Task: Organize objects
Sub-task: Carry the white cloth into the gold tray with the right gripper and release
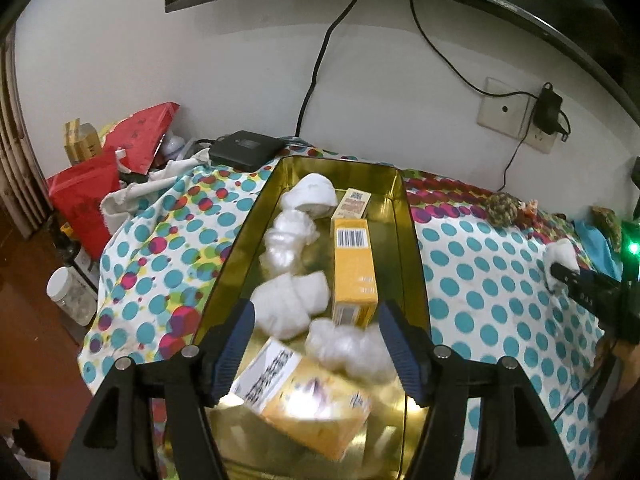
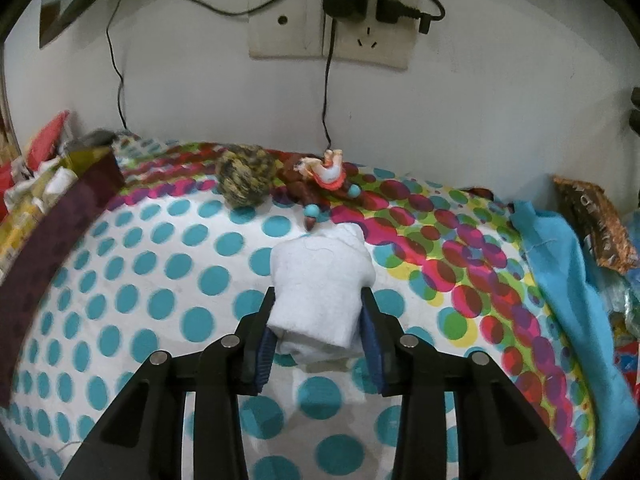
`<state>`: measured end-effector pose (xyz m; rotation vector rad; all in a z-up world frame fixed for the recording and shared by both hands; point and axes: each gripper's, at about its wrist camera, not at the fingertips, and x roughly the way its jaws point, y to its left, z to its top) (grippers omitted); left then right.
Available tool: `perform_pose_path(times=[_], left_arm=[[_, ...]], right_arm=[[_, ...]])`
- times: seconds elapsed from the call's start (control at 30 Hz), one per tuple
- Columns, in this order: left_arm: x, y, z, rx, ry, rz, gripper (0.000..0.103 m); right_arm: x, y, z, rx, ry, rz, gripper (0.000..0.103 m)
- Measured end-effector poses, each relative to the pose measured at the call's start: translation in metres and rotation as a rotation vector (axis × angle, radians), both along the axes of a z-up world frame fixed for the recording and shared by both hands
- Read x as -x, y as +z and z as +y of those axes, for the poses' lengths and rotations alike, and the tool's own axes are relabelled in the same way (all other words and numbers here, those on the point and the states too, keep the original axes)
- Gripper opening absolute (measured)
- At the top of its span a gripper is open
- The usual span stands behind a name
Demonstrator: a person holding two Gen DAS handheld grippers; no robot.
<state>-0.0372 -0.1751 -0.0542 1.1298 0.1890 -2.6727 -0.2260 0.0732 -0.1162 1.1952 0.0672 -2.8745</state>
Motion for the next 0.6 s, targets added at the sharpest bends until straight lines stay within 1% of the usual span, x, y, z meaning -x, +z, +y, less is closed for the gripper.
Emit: perform_pose_path(times=[0.07, 0.1, 0.17, 0.37, 0.47, 0.6], left_arm=[[-0.008, 0.000, -0.002, -0.012, 0.000, 0.001, 0.067], [-0.011, 0.000, -0.004, -0.018, 0.005, 0.001, 0.067], [-0.016, 0.001, -0.008, -0.030, 0.010, 0.002, 0.067], [-0.036, 0.011, -0.028, -0.046, 0.051, 0.023, 0.067], [-0.045, 0.015, -0.042, -0.067, 0.079, 0.040, 0.067], [-0.054, 0.017, -0.059, -0.087, 0.109, 0.049, 0.067]], right_arm=[[-0.004, 0.004, -0.010, 0.060, 0.024, -0.001, 0.035], [-0.006, 0.006, -0.019, 0.062, 0.043, 0.008, 0.035], [-0.013, 0.016, -0.046, 0.065, 0.115, 0.032, 0.035], [-0.034, 0.052, -0.126, 0.132, 0.341, 0.091, 0.035], [-0.044, 0.064, -0.166, 0.168, 0.451, 0.079, 0.036], [-0.055, 0.065, -0.206, 0.174, 0.554, 0.047, 0.036]])
